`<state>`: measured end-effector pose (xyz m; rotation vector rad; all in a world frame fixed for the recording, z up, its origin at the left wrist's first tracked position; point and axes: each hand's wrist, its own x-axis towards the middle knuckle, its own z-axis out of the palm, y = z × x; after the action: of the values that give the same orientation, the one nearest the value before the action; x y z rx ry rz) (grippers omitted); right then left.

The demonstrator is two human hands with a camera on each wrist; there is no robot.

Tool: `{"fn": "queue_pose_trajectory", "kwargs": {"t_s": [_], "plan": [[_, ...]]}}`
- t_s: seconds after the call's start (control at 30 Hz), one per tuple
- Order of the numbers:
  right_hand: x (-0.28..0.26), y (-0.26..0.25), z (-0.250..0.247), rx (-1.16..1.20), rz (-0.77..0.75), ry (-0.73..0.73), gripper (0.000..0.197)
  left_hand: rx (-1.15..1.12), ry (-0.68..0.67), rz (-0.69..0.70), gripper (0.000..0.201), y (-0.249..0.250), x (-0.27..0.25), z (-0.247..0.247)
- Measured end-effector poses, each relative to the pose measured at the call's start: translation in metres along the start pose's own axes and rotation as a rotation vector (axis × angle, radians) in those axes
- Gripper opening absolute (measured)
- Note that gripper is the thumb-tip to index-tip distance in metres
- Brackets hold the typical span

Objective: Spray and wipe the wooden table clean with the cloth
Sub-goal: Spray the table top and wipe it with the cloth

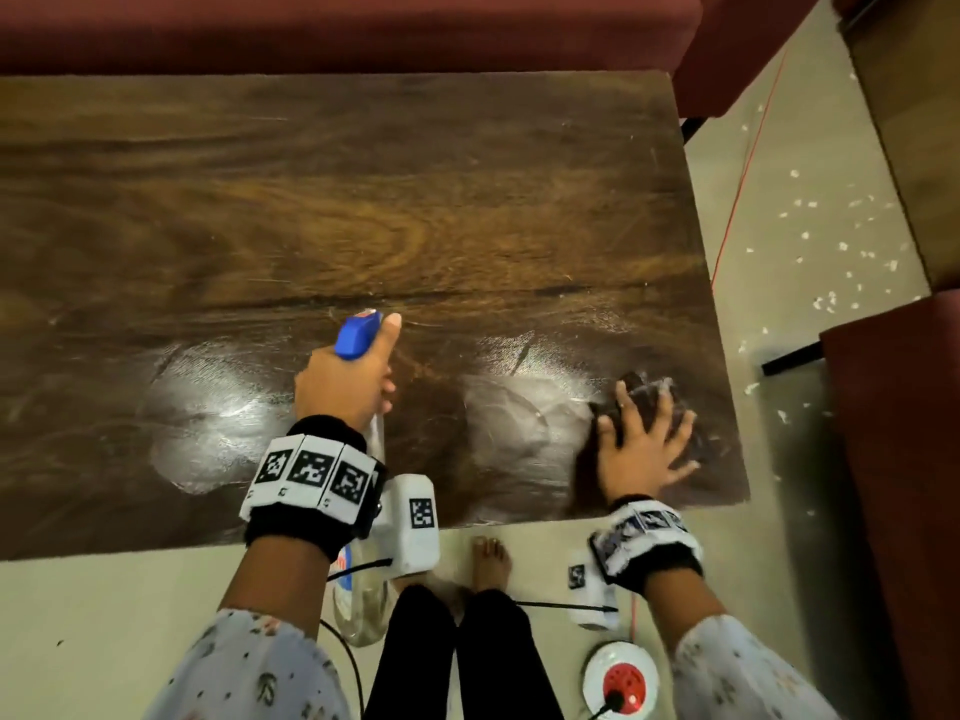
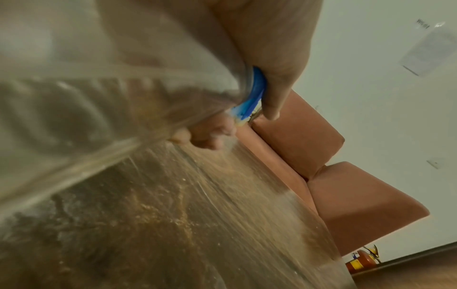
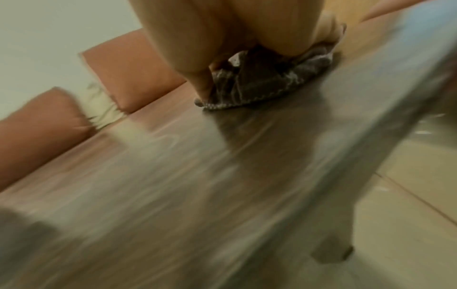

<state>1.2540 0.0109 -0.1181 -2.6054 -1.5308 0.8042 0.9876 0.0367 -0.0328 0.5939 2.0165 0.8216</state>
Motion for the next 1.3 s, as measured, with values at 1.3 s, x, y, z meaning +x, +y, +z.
{"fn": "queue_pose_trajectory", "kwargs": {"t_s": [1.3], "plan": [[-0.16, -0.065, 0.119, -0.108, -0.643, 0.009, 0.069, 0.021, 0.09, -0.008, 0.044, -0.066, 0.001, -0.069]]}}
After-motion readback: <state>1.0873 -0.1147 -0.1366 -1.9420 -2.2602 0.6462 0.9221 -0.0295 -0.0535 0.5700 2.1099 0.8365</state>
